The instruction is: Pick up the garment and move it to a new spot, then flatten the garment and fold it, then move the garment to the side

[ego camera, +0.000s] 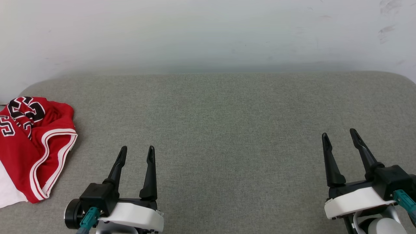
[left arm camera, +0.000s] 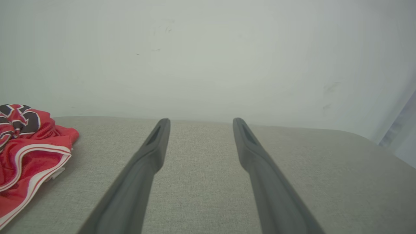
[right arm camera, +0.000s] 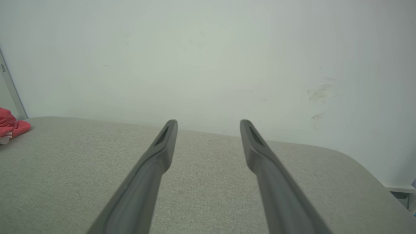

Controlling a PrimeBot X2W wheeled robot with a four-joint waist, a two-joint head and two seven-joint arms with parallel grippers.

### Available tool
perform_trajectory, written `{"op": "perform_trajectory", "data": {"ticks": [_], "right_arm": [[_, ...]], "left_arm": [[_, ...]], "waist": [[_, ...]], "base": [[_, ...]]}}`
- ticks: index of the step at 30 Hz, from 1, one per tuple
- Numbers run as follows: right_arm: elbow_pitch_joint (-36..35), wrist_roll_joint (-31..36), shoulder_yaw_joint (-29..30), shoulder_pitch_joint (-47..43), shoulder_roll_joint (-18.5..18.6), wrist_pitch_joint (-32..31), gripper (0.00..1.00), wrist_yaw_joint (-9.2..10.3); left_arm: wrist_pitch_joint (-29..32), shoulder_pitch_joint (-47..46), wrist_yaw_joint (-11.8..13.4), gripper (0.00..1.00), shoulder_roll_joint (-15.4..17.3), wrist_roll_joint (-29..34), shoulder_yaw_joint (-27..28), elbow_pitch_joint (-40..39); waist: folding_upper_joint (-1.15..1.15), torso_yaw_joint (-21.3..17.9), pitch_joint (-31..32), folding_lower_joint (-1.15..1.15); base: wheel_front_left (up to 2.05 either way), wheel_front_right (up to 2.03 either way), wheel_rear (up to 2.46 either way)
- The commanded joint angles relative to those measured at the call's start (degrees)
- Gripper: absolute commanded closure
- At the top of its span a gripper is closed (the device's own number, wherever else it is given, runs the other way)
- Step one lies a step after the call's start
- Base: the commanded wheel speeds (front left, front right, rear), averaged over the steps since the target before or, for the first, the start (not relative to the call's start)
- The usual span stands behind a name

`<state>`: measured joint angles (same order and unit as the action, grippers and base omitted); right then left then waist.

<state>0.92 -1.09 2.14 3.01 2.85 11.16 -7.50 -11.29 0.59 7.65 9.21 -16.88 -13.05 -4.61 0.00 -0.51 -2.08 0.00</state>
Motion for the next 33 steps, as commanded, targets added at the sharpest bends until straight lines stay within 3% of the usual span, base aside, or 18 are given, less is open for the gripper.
{"op": "perform_trajectory", "data": {"ticks": [1,4,11,15,22,33], "right_arm": [[-0.7,0.7,-0.2,0.8,0.1,0.6,0.0,0.01],[-0.6,-1.1,0.0,0.6,0.1,0.9,0.0,0.01],[1.2,-8.2,0.1,-0.2,0.0,1.8,0.0,0.01],[2.5,-9.9,-0.7,-0.4,0.0,2.2,0.0,0.01],[3.7,-8.6,-1.5,-0.3,0.0,3.0,0.0,0.02],[4.0,-4.8,-1.8,-0.5,0.0,4.0,0.0,0.02]], "left_arm": [[-0.5,-0.2,-0.4,0.0,-0.1,0.6,0.1,-0.5],[-0.8,0.5,-2.0,0.0,-1.4,-0.2,1.7,-0.5],[-1.7,1.9,-10.0,0.0,-4.8,-0.1,6.9,1.2],[-2.1,2.4,-12.9,0.0,-5.8,1.2,8.7,2.8],[-2.8,2.7,-14.7,0.0,-6.3,4.2,8.9,5.6],[-3.8,3.2,-15.0,0.0,-6.3,6.4,8.3,5.4]], "waist": [[0.0,0.0,0.0,0.0],[0.0,0.0,-0.1,0.0],[0.0,-0.1,-0.3,0.0],[0.0,-0.2,-0.3,0.0],[0.0,-0.4,-0.2,0.0],[0.0,-0.4,0.0,0.0]], "base": [[0.0,0.0,0.0],[0.0,0.0,0.0],[0.0,0.0,0.0],[0.0,0.0,0.0],[0.0,0.0,0.0],[0.0,0.0,0.0]]}}
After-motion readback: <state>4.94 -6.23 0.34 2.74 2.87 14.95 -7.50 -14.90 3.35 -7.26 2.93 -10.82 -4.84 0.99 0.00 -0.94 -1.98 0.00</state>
